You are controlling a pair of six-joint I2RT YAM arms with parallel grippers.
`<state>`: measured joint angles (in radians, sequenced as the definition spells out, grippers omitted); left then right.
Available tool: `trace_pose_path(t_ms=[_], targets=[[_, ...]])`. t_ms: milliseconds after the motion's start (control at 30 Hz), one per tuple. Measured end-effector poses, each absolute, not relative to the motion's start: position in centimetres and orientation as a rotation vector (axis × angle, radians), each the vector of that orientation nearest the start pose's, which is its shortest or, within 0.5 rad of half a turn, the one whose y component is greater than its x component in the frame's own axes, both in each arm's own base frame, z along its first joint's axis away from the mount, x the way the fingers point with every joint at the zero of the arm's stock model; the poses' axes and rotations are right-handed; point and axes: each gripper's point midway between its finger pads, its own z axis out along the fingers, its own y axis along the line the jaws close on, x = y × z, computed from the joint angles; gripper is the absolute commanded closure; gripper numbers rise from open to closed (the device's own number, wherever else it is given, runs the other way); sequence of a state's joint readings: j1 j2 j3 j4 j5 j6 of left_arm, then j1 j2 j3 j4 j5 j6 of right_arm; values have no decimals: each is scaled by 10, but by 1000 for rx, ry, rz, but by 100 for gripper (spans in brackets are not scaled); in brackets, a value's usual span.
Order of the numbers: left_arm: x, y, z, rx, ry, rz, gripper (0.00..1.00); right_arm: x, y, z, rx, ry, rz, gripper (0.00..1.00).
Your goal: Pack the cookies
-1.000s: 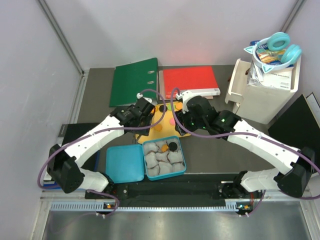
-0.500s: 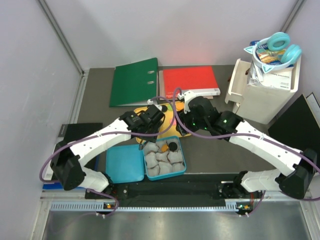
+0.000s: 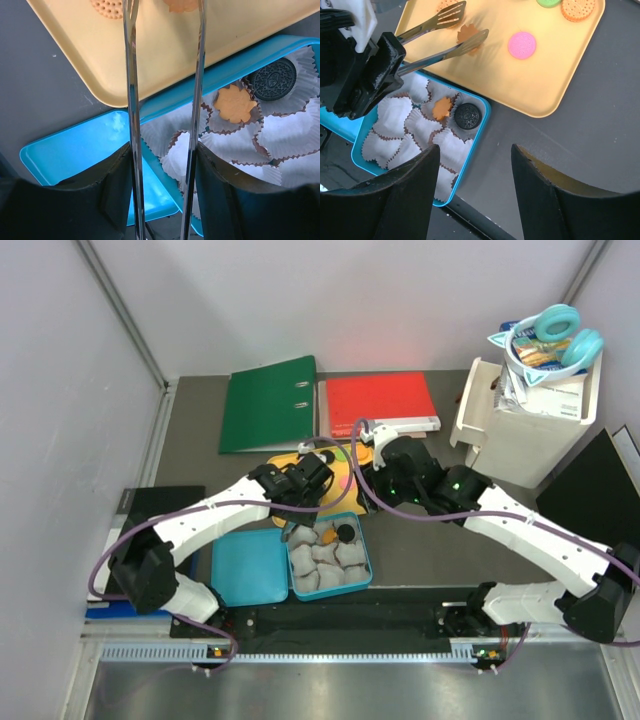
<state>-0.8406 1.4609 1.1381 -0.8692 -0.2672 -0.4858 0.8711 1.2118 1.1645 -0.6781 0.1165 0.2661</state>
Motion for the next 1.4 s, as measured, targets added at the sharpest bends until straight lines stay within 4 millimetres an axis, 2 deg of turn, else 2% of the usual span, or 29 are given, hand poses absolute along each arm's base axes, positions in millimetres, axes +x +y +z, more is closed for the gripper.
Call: trace_pose_path(t_ms=[233, 433, 633, 733, 933, 1067, 1267, 1400], targets=[[220, -210, 104, 417, 2670, -43, 53, 223, 249, 216, -633, 2239, 454, 41], [219, -211, 104, 421, 2672, -48, 64, 223, 249, 216, -632, 2238, 454, 41], [220, -208, 107, 429, 2667, -27, 69, 223, 249, 216, -633, 2238, 454, 41], [224, -207, 119, 431, 2652, -4, 70, 223, 249, 216, -634, 2238, 454, 41], [242, -213, 166, 409, 2552, -15, 72, 223, 250, 216, -635, 2236, 454, 41], [244, -214, 192, 401, 2508, -56, 76, 224, 249, 216, -630, 2233, 448, 41], [216, -223, 204, 505, 2504, -138, 77, 234, 239, 219, -578, 2212, 368, 41], [190, -235, 211, 608, 2495, -225, 76, 241, 227, 232, -519, 2169, 318, 41]])
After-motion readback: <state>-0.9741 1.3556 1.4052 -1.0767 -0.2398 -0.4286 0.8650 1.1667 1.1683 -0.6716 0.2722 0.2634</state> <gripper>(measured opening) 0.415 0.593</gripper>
